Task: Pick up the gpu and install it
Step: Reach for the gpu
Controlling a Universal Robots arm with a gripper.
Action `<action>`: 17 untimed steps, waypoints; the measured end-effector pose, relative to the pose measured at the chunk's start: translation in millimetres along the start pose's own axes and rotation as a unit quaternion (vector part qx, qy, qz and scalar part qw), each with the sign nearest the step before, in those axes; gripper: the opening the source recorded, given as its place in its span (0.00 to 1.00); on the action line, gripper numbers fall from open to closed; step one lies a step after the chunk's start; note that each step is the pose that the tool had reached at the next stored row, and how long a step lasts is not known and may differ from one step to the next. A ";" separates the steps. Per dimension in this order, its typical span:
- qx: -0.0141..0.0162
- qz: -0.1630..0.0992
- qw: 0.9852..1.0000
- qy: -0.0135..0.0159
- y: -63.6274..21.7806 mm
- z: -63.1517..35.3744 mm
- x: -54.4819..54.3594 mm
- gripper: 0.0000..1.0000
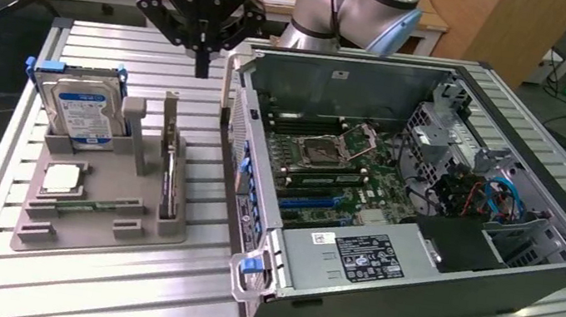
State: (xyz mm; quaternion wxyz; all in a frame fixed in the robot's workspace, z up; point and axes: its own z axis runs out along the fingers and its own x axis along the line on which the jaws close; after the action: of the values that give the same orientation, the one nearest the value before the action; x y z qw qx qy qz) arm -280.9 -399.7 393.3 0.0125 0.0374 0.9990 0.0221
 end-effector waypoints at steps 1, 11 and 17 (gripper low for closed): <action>0.000 0.000 1.000 0.000 -0.1 0.0 0.9 0.11; 0.000 0.000 1.000 0.000 -0.7 -0.2 9.6 0.11; 0.000 0.000 1.000 0.000 -1.2 -0.4 15.3 0.11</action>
State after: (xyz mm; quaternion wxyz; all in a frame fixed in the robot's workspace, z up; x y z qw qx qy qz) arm -296.3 -399.7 393.3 0.0125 0.0374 0.9990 0.0221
